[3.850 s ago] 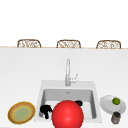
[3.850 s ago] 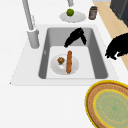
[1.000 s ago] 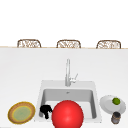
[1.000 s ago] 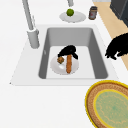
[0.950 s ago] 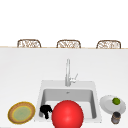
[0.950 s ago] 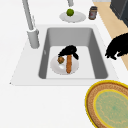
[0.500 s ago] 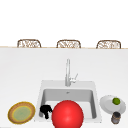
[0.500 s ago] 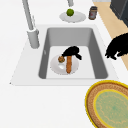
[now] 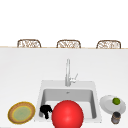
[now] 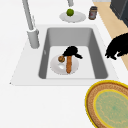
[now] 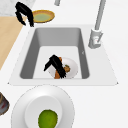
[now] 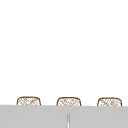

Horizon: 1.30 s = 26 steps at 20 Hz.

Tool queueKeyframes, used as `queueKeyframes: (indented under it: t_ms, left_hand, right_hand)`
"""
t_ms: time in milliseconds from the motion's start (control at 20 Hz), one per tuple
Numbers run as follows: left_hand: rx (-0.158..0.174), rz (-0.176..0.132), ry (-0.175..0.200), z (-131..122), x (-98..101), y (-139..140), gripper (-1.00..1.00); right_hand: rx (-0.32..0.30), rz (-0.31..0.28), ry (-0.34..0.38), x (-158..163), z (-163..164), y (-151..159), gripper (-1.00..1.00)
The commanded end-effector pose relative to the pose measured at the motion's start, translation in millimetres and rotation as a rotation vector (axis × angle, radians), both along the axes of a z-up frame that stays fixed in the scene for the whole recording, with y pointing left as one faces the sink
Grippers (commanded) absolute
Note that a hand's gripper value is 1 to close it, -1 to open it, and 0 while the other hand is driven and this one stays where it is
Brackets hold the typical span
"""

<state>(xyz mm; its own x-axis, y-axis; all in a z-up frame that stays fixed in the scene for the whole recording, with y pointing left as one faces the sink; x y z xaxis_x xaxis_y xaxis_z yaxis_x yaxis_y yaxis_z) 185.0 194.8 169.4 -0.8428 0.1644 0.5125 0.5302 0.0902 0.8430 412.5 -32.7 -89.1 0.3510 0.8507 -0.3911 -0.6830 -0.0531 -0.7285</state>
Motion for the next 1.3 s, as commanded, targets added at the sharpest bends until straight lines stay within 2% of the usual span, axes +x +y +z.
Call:
queueKeyframes:
  t_ms: [0, 150, 250, 350, 400, 500, 550, 600, 650, 800, 1000, 1150, 1250]
  left_hand:
    - [0.0, 0.0, 0.0, 0.0, 0.0, 0.0, 0.0]
    - [0.0, 0.0, 0.0, 0.0, 0.0, 0.0, 0.0]
    - [0.0, 0.0, 0.0, 0.0, 0.0, 0.0, 0.0]
    - [0.0, 0.0, 0.0, 0.0, 0.0, 0.0, 0.0]
    - [0.0, 0.0, 0.0, 0.0, 0.0, 0.0, 0.0]
    - [0.0, 0.0, 0.0, 0.0, 0.0, 0.0, 0.0]
    - [0.0, 0.0, 0.0, 0.0, 0.0, 0.0, 0.0]
    - [0.0, 0.0, 0.0, 0.0, 0.0, 0.0, 0.0]
    - [0.0, 0.0, 0.0, 0.0, 0.0, 0.0, 0.0]
    - [0.0, 0.0, 0.0, 0.0, 0.0, 0.0, 0.0]
    - [0.0, 0.0, 0.0, 0.0, 0.0, 0.0, 0.0]
    - [0.0, 0.0, 0.0, 0.0, 0.0, 0.0, 0.0]
    - [0.0, 0.0, 0.0, 0.0, 0.0, 0.0, 0.0]
  right_hand:
    - [0.0, 0.028, 0.123, 8.3, -5.6, 10.5, -1.0]
    - [-0.011, 0.005, 0.163, 8.3, -2.4, 19.5, -1.0]
    - [0.012, -0.004, 0.182, 9.7, 0.3, 24.5, -1.0]
    - [0.009, -0.013, 0.211, 13.8, -0.4, 28.2, -1.0]
    - [0.01, -0.013, 0.203, 10.7, -4.4, 23.3, -1.0]
    - [-0.093, -0.054, 0.141, 7.3, 0.1, 28.3, -1.0]
    - [-0.092, -0.062, 0.075, -3.4, 5.3, 19.1, -1.0]
    - [-0.117, -0.056, 0.042, -8.8, 8.0, 26.6, -1.0]
    - [-0.108, -0.061, 0.007, -9.1, 14.4, 29.2, -1.0]
    - [-0.065, 0.018, 0.074, -5.3, 20.2, 36.8, -1.0]
    - [-0.02, 0.054, 0.11, -6.6, 19.3, 41.4, -1.0]
    - [-0.024, 0.051, 0.082, -8.1, 20.7, 49.4, -1.0]
    - [-0.025, 0.058, 0.096, -9.2, 22.8, 52.8, -1.0]
